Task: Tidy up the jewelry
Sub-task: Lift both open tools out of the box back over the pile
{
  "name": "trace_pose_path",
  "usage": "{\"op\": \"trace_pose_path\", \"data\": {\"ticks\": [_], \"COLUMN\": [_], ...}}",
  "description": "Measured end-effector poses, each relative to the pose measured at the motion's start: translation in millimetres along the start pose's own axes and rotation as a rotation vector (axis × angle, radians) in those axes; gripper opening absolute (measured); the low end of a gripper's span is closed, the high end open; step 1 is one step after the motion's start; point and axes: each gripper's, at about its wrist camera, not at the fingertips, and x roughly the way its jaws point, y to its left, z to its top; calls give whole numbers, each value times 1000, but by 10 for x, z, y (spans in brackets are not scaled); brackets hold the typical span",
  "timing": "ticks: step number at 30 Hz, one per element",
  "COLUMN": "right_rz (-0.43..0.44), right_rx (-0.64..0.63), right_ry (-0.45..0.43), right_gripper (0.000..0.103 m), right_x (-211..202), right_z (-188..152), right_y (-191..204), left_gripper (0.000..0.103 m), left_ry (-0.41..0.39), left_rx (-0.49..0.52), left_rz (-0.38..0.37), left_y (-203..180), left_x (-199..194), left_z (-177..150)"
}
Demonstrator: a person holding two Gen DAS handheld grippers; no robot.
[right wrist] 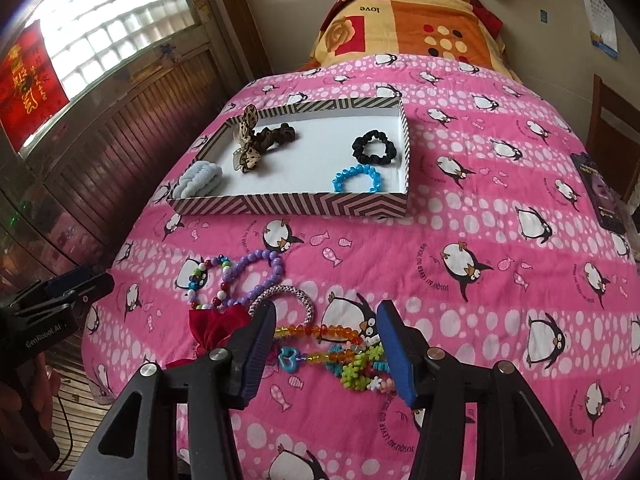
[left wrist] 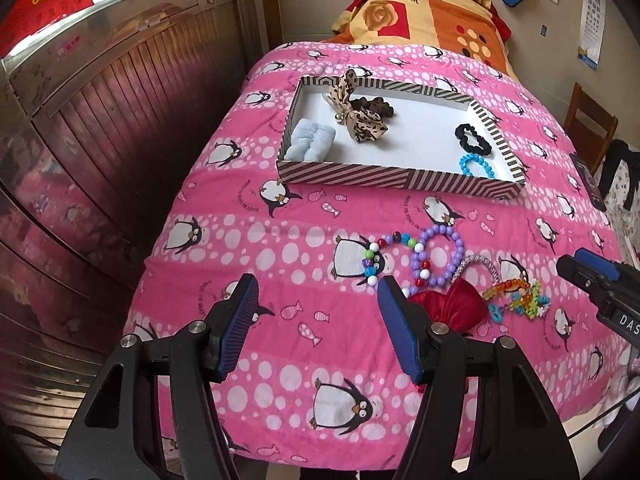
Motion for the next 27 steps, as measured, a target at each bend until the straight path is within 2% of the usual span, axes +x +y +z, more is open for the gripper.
{"op": "trace_pose_path", "data": {"ticks": [16,27], "right_rz": [-20,-36], "right_rx": [-28,-11], "right_ry": [12,19], "right_gripper": [52,54], "right_x": [-44,-83], "right_z": [-74,-157], "right_y": [185,129], "left_gripper": [62,62], "left_ry": [1,4], "left_rx": [-19,-13], "left_rz": [-15,-35], "left_y": [150,102], "left_x": [-33,-69], "left_z": [-122,-136]}}
